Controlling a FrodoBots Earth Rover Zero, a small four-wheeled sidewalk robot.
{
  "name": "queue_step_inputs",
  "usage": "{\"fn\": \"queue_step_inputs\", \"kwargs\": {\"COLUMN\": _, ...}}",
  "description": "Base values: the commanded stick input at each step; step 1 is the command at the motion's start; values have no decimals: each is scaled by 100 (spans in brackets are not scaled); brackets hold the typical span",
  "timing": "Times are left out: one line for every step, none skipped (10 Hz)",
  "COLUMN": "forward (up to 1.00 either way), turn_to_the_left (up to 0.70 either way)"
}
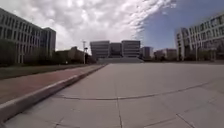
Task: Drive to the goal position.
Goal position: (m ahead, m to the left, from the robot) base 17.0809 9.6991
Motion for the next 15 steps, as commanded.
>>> {"fn": "queue_step_inputs", "kwargs": {"forward": 70, "turn_to_the_left": -14}}
{"fn": "queue_step_inputs", "kwargs": {"forward": 70, "turn_to_the_left": -14}}
{"fn": "queue_step_inputs", "kwargs": {"forward": 70, "turn_to_the_left": -14}}
{"fn": "queue_step_inputs", "kwargs": {"forward": 70, "turn_to_the_left": -14}}
{"fn": "queue_step_inputs", "kwargs": {"forward": 70, "turn_to_the_left": 0}}
{"fn": "queue_step_inputs", "kwargs": {"forward": 70, "turn_to_the_left": 0}}
{"fn": "queue_step_inputs", "kwargs": {"forward": 70, "turn_to_the_left": 0}}
{"fn": "queue_step_inputs", "kwargs": {"forward": 70, "turn_to_the_left": 0}}
{"fn": "queue_step_inputs", "kwargs": {"forward": 70, "turn_to_the_left": 0}}
{"fn": "queue_step_inputs", "kwargs": {"forward": 70, "turn_to_the_left": 0}}
{"fn": "queue_step_inputs", "kwargs": {"forward": 70, "turn_to_the_left": 0}}
{"fn": "queue_step_inputs", "kwargs": {"forward": 70, "turn_to_the_left": 0}}
{"fn": "queue_step_inputs", "kwargs": {"forward": 70, "turn_to_the_left": 0}}
{"fn": "queue_step_inputs", "kwargs": {"forward": 70, "turn_to_the_left": 0}}
{"fn": "queue_step_inputs", "kwargs": {"forward": 70, "turn_to_the_left": 0}}
